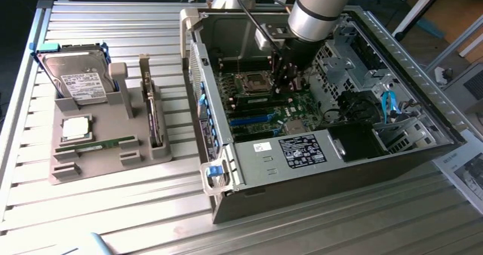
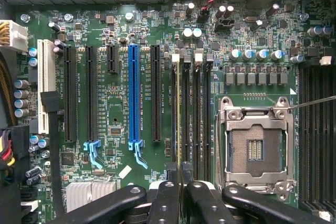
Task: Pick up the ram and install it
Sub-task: 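Insert the ram into the slot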
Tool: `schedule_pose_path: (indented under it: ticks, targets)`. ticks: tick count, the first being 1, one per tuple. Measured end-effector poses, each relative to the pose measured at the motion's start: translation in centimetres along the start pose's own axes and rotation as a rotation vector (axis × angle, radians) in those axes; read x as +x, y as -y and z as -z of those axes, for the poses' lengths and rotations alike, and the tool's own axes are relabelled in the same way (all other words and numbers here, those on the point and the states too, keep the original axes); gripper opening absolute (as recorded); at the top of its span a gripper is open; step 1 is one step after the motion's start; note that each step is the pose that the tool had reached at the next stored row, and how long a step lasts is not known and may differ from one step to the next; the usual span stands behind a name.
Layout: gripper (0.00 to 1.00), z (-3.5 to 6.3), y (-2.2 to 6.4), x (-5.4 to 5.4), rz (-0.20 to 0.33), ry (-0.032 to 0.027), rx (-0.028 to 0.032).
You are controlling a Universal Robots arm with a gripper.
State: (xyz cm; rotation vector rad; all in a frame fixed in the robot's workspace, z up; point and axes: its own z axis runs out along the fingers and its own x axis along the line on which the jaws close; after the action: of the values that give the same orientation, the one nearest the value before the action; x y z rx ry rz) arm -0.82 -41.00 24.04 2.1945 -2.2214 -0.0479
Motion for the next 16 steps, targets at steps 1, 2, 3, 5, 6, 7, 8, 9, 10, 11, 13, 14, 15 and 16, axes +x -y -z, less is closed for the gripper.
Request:
schedule_pose_path:
  ticks: [1, 2, 3, 5, 6, 7, 8, 9, 10, 11, 13, 14, 15, 16]
  targets:
    - [0.12, -0.02, 0.0, 0.0, 0.0, -0.0002, -0.0001]
    - [0.12, -0.04, 0.0, 0.0, 0.0, -0.0002, -0.0001]
    - [0.12, -0.06, 0.0, 0.0, 0.0, -0.0001, 0.0]
    - [0.12, -0.07, 0.0, 0.0, 0.0, -0.0001, 0.0]
    - [0.12, -0.07, 0.0, 0.0, 0.0, -0.0001, 0.0]
    - [0.12, -0.07, 0.0, 0.0, 0.0, -0.0001, 0.0]
    - [0.12, -0.07, 0.0, 0.0, 0.0, 0.0, 0.0]
    - [0.12, -0.08, 0.0, 0.0, 0.0, 0.0, 0.0]
    - [0.12, -0.11, 0.0, 0.0, 0.0, 0.0001, 0.0001]
    - [0.12, -0.17, 0.0, 0.0, 0.0, 0.0, -0.0001]
    - [0.12, -0.25, 0.01, 0.0, 0.0, 0.0, 0.0]
    - [0.12, -0.28, 0.01, 0.0, 0.0, 0.0, 0.0]
    - [0.12, -0.32, 0.01, 0.0, 0.0, 0.0, 0.0]
    - [0.12, -0.35, 0.01, 0.0, 0.0, 0.0, 0.0]
